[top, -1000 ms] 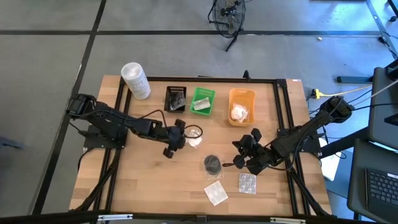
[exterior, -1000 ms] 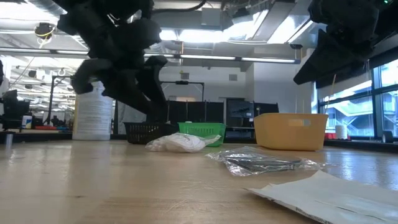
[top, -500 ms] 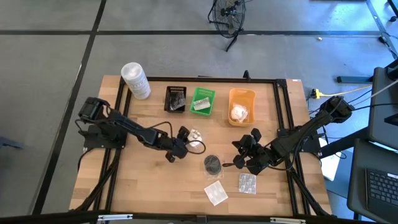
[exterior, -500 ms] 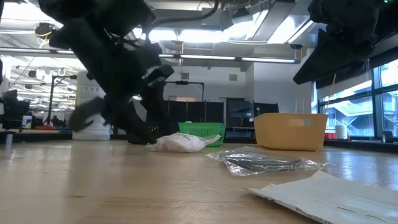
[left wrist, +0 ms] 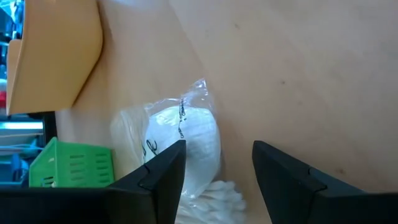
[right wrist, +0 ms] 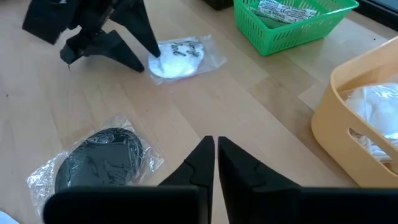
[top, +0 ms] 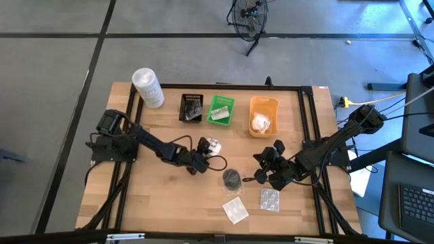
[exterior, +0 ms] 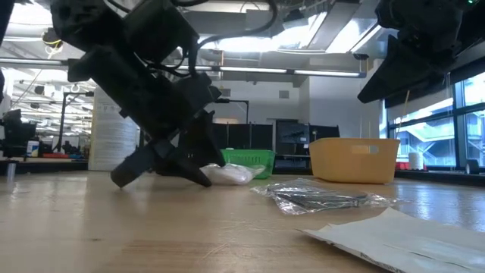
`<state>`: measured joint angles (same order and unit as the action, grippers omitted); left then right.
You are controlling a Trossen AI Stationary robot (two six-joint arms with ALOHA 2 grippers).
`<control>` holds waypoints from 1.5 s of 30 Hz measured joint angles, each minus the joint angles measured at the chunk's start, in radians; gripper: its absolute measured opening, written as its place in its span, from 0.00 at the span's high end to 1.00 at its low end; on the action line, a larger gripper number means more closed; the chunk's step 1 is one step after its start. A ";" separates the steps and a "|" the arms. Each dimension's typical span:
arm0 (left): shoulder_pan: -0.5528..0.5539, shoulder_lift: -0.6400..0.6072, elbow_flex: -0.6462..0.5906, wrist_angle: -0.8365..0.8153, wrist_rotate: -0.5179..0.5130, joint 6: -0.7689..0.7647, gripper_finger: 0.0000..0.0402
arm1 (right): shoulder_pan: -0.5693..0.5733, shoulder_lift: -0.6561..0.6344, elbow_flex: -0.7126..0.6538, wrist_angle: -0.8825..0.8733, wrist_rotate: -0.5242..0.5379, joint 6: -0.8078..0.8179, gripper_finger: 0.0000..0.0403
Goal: Pick & Place Travel size toiletries
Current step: Put the white cotton pack into the yellow bin
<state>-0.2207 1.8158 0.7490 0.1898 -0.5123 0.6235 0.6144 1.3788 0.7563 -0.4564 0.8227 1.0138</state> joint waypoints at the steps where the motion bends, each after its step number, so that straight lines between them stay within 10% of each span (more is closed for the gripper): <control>1: 0.005 0.003 0.000 -0.001 -0.001 0.000 0.54 | 0.000 0.000 0.000 0.000 0.000 0.000 0.94; 13: -0.003 -0.008 -0.005 0.019 -0.133 0.035 0.54 | 0.000 0.000 0.000 0.008 -0.003 0.003 0.96; 29: 0.135 -0.009 -0.005 0.025 0.018 -0.056 0.56 | 0.000 0.000 0.000 0.008 -0.003 0.000 0.98; 45: 0.143 -0.010 -0.004 0.021 0.028 0.045 0.98 | 0.000 0.000 0.000 0.016 -0.025 0.001 0.99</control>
<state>-0.0780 1.8061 0.7452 0.2108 -0.4843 0.6685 0.6140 1.3788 0.7563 -0.4405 0.7974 1.0144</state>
